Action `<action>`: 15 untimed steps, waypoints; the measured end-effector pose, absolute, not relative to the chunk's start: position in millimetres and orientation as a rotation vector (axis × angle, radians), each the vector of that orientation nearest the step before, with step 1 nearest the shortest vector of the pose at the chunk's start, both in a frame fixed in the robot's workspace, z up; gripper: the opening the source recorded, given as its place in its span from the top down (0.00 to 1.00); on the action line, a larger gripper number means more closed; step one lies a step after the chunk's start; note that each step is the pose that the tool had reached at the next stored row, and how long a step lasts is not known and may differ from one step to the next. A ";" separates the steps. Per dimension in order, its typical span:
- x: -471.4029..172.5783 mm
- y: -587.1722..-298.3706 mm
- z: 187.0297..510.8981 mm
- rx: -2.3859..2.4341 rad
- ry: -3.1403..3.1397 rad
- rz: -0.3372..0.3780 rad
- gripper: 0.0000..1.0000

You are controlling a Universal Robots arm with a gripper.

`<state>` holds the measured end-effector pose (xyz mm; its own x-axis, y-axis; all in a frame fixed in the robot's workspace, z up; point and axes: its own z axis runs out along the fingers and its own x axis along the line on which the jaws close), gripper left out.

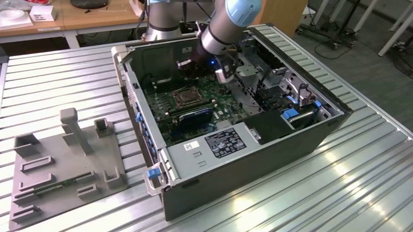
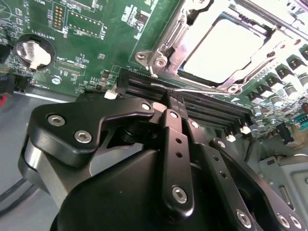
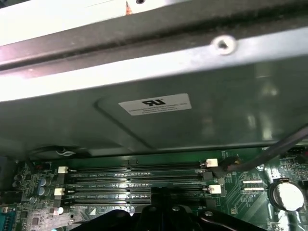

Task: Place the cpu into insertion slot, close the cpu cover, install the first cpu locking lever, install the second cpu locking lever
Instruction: 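Install the first cpu locking lever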

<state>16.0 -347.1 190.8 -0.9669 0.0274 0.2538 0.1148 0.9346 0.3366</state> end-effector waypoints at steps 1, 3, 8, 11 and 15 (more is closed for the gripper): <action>16.7 -347.4 190.6 -0.106 -2.846 -0.516 0.89; 18.1 -348.1 190.3 -0.106 -2.846 -0.517 0.89; 19.4 -349.5 189.0 -0.106 -2.846 -0.517 0.89; 19.4 -350.2 187.7 -0.106 -2.846 -0.516 0.89; 19.3 -350.6 185.8 -0.106 -2.847 -0.516 0.89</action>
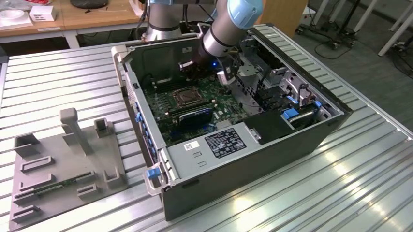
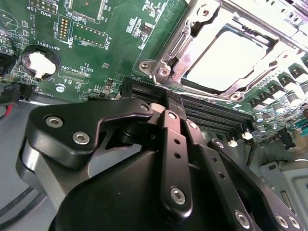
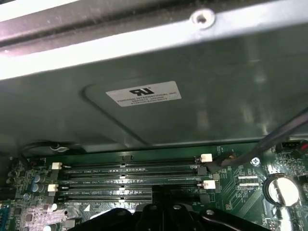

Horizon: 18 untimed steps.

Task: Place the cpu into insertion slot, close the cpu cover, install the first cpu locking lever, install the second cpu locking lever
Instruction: 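Install the first cpu locking lever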

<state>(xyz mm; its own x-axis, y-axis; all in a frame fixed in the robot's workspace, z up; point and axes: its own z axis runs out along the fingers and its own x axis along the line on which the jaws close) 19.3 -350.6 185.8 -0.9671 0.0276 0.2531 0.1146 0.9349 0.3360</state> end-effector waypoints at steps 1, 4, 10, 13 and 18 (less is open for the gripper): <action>19.4 -350.5 185.2 -0.106 -2.847 -0.516 0.89; 19.4 -350.5 183.8 -0.106 -2.847 -0.517 0.89; 19.4 -350.5 182.8 -0.106 -2.847 -0.517 0.89; 19.4 -350.6 182.9 -0.106 -2.847 -0.517 0.89; 19.4 -350.5 182.9 -0.106 -2.847 -0.517 0.89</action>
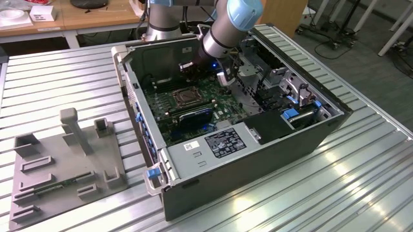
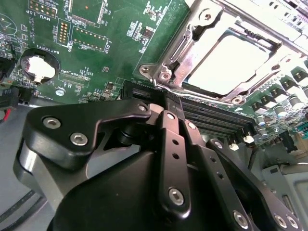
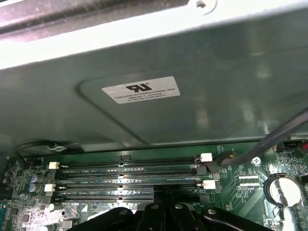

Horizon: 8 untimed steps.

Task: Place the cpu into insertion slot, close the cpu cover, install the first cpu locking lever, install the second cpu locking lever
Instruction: 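Install the first cpu locking lever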

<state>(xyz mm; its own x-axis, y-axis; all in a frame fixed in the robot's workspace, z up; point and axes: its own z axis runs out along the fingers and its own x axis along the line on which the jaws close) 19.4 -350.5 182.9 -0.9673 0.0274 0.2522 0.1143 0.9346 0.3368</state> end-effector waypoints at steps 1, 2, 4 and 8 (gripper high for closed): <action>19.4 -350.5 182.9 -0.106 -2.847 -0.517 0.89; 19.4 -350.5 182.9 -0.106 -2.847 -0.517 0.89; 19.4 -350.5 182.9 -0.106 -2.847 -0.517 0.89; 19.4 -350.5 184.4 -0.106 -2.847 -0.517 0.89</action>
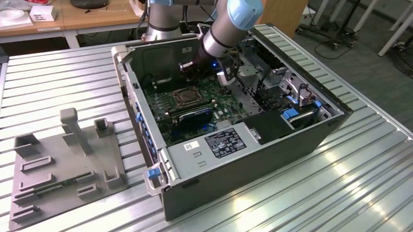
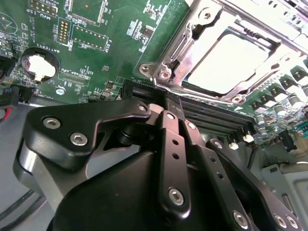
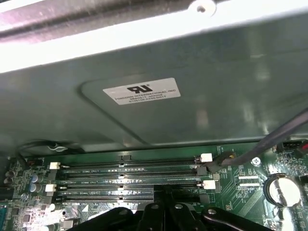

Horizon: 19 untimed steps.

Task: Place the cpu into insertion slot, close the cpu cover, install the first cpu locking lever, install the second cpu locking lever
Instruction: 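Install the first cpu locking lever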

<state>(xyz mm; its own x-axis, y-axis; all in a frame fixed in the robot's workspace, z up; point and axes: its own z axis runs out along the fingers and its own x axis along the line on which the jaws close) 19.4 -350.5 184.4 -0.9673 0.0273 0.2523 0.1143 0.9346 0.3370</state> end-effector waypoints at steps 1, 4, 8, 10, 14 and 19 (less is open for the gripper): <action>19.4 -350.5 185.4 -0.106 -2.847 -0.517 0.89; 19.4 -350.5 187.3 -0.106 -2.847 -0.517 0.89; 19.4 -351.3 187.4 -0.105 -2.846 -0.521 0.89; 19.4 -352.2 187.4 -0.104 -2.844 -0.530 0.89; 19.4 -353.5 187.4 -0.103 -2.842 -0.544 0.89; 19.4 -353.5 187.5 -0.102 -2.841 -0.544 0.89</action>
<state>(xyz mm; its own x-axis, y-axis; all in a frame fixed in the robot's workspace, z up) 19.4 -353.5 187.5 -0.9673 0.0225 0.2527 0.1143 0.9279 0.3548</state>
